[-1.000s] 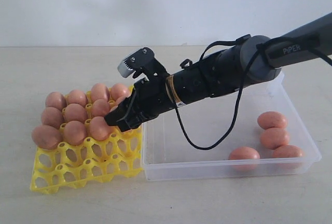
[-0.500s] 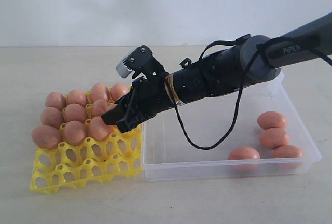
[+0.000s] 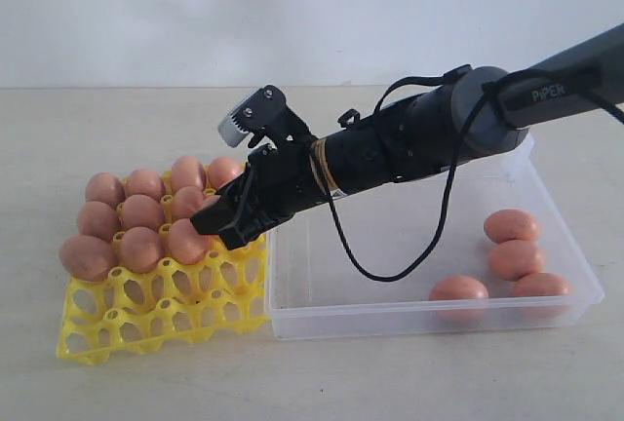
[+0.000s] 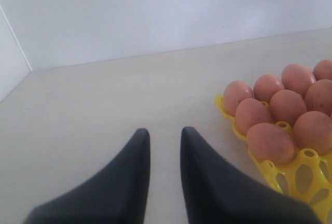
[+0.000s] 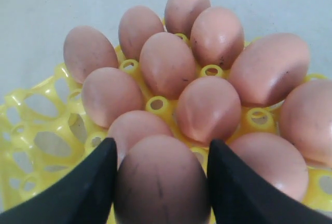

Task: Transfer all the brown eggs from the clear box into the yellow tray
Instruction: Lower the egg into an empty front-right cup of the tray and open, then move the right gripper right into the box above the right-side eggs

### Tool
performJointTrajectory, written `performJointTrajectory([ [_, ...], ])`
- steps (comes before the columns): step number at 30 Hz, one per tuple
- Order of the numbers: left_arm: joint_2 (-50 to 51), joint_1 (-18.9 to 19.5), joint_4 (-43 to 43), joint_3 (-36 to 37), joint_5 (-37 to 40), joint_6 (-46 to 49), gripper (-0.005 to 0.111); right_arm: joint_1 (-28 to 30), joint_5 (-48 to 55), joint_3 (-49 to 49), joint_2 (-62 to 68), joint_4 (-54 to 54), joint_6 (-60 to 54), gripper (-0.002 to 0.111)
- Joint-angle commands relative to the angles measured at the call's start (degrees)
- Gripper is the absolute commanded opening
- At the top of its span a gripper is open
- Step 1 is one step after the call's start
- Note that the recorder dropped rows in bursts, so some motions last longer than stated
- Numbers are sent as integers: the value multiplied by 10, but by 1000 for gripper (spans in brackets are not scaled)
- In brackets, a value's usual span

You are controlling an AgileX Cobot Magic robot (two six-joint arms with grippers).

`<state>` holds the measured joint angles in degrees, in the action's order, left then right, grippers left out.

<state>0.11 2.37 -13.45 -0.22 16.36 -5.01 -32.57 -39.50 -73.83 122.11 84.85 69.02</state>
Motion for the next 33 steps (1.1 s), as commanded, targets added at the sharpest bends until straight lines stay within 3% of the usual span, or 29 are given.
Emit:
performJointTrajectory([
  [1,-1,-3,1,2,-1,-1,22,-1,-5,-1,-1,-6,-6,59],
  [4,-1,-3,1,2,-1,-1,22,-1,0,-1,-1,-6,-8,68],
  [18,-1,-3,1,2,-1,-1,22,-1,12,-1,-43,-53,24,67],
  [21,-1,-3,1,2,-1,-1,22,0,12,-1,-91,-36,81,52],
  [25,-1,-3,1,2,-1,-1,22,0,42,-1,-167,141,146,6],
  [26,-1,-3,1,2,-1,-1,22,1,55,3,-184,151,167,0],
  [33,-1,-3,1,2,-1,-1,22,24,192,18,-264,151,136,0],
])
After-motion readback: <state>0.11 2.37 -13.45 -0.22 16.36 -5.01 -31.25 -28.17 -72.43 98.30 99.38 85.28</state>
